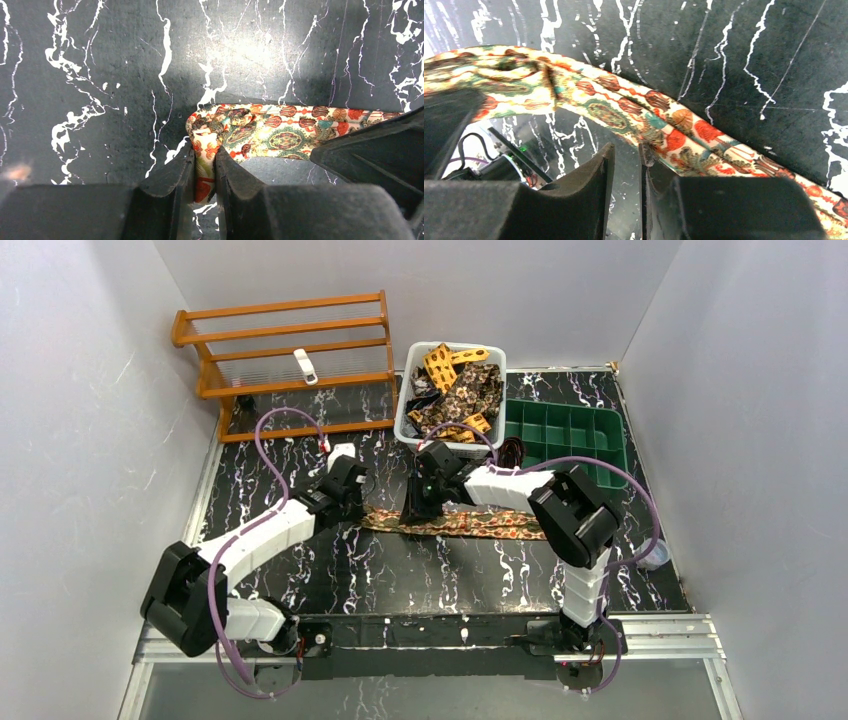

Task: Roll the ties
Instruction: Roll the tie at the center of the board.

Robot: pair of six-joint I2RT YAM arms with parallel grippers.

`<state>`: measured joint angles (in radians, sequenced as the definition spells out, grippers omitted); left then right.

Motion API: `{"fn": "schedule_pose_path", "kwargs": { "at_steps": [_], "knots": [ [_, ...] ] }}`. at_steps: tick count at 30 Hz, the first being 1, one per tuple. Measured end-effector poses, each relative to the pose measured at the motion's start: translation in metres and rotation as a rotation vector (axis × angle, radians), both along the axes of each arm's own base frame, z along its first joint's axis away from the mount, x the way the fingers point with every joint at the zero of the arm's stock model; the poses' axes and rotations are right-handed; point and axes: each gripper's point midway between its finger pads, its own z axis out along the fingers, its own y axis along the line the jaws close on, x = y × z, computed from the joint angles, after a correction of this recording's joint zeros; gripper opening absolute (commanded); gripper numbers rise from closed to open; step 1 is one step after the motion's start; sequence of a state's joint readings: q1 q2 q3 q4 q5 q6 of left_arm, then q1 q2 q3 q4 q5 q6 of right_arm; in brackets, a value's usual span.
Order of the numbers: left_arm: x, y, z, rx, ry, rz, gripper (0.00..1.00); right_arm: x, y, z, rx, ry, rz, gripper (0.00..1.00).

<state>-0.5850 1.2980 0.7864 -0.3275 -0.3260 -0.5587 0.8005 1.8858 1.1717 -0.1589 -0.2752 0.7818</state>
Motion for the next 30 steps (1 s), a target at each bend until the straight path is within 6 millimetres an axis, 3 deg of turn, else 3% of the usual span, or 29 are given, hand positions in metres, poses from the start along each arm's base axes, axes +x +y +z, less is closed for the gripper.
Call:
{"fn": "schedule_pose_path", "kwargs": {
  "at_steps": [5,20,25,30],
  "knots": [
    [0.002,-0.003,0.006,0.066,-0.024,-0.014,0.16,-0.005,0.0,-0.015,-0.016,0.041,0.007,0.31],
    [0.002,-0.017,0.006,0.377,-0.058,-0.098,0.15,-0.01,0.012,-0.006,0.072,0.079,0.011,0.32],
    [0.002,-0.021,0.004,0.435,-0.069,-0.102,0.16,-0.014,-0.007,-0.007,0.04,0.058,-0.055,0.33],
    [0.004,-0.026,0.005,0.466,-0.082,-0.092,0.18,0.0,-0.041,0.017,0.043,-0.02,-0.205,0.34]
  ]
}}
